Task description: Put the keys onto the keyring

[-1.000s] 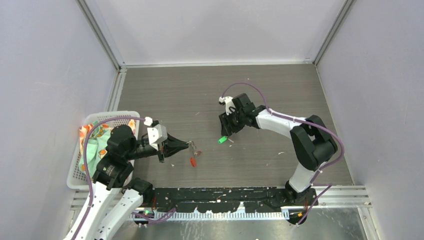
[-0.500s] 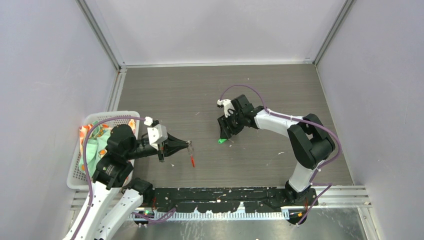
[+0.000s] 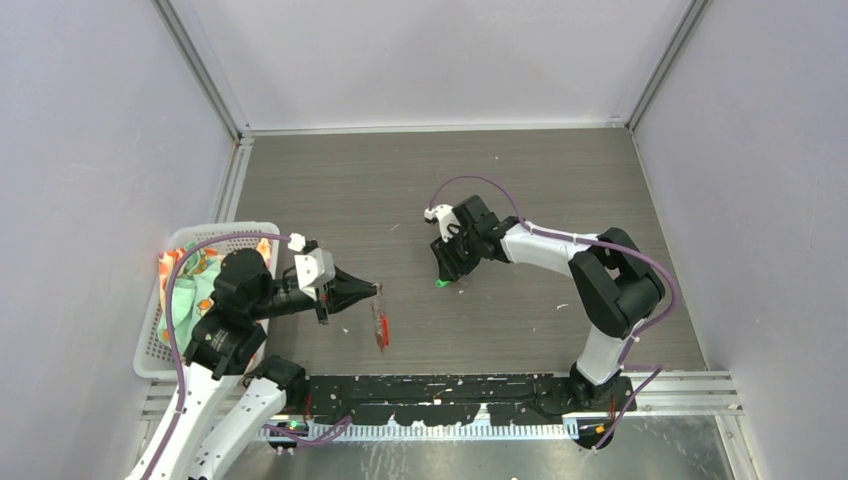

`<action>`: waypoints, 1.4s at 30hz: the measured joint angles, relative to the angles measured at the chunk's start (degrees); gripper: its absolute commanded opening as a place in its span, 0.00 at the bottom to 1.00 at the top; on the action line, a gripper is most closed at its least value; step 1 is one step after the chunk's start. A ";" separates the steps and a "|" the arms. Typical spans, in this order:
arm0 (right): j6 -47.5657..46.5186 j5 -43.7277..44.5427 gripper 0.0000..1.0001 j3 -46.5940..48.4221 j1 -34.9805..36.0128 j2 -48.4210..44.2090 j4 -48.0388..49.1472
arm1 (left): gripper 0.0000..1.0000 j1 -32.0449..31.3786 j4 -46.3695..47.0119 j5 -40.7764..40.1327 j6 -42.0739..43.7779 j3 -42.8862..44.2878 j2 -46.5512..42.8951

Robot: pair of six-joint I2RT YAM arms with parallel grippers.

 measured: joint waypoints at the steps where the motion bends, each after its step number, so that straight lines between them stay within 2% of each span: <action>1: -0.22 0.26 0.43 0.00 0.24 0.11 0.04 | 0.00 0.00 -0.02 0.00 0.00 0.00 0.00; 12: -0.35 2.60 0.28 0.44 0.81 1.79 0.20 | 0.00 0.00 -0.07 -0.09 -0.02 0.00 0.00; 18: -0.09 2.73 0.08 0.48 0.81 1.79 0.20 | 0.00 0.00 -0.35 -0.09 -0.04 0.00 -0.02; 20: 0.15 2.71 0.05 0.48 0.81 1.79 0.17 | 0.00 0.00 -0.55 -0.11 -0.07 0.00 -0.02; 28: 2.21 2.84 0.03 -0.15 0.98 -0.44 -0.15 | 0.00 0.00 -0.90 -0.59 -0.70 0.00 -0.26; 38: 5.75 7.10 0.01 -5.35 8.74 -15.93 -1.27 | 0.00 0.00 -0.81 -0.98 -1.86 -0.02 -0.98; 42: 7.32 6.05 0.01 -7.48 12.02 -23.69 -3.72 | 0.00 0.00 -0.85 -1.36 -1.29 -0.31 -0.98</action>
